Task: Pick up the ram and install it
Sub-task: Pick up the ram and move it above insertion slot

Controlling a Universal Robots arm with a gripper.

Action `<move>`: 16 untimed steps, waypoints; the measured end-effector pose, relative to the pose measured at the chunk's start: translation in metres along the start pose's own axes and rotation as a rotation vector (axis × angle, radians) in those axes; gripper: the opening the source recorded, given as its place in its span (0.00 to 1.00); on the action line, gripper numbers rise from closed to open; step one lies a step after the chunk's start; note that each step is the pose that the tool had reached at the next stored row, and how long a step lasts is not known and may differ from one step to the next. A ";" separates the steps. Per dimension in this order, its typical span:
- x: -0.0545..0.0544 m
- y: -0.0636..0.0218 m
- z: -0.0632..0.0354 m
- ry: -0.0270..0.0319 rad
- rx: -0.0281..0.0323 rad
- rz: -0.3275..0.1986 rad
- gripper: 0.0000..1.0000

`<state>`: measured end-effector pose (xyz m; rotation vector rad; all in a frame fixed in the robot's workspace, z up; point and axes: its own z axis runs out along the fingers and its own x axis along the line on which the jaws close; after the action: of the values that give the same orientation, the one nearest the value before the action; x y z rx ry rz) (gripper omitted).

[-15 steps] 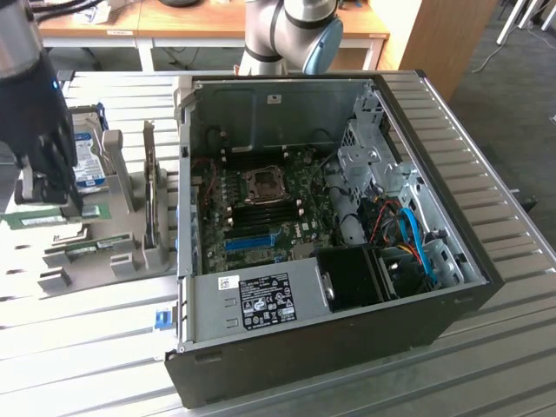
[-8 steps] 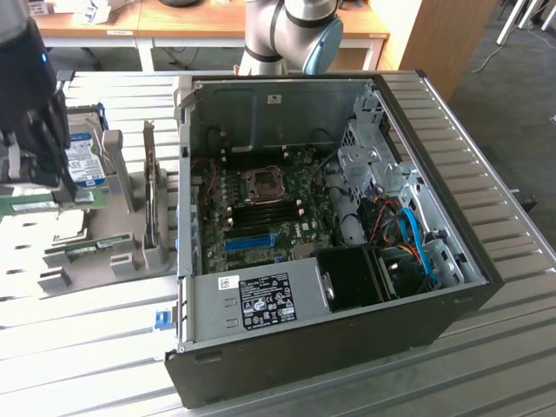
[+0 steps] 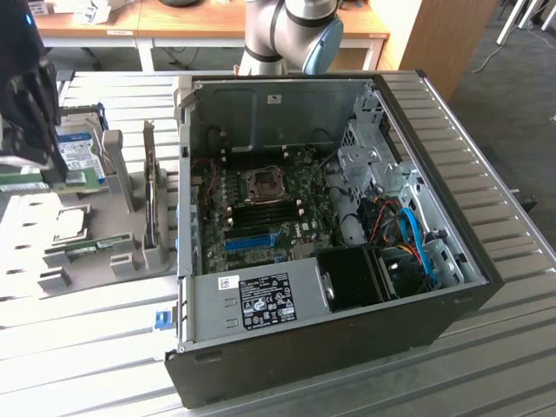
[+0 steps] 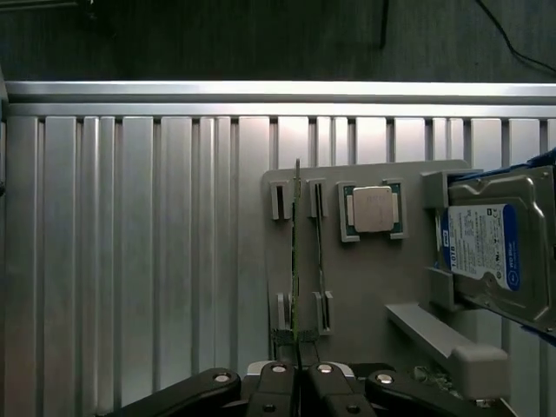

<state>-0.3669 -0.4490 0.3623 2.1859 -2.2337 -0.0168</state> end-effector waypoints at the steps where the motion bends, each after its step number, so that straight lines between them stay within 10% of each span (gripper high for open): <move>1: 0.000 0.0000 -0.0036 0.0000 0.0000 0.001 0.12; 10: 0.000 0.0005 -0.0346 -0.0002 0.0000 0.005 0.12; 16: 0.000 0.0005 -0.0374 -0.0003 0.0001 0.006 0.12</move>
<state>-0.3667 -0.4490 0.3998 2.1798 -2.2400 -0.0169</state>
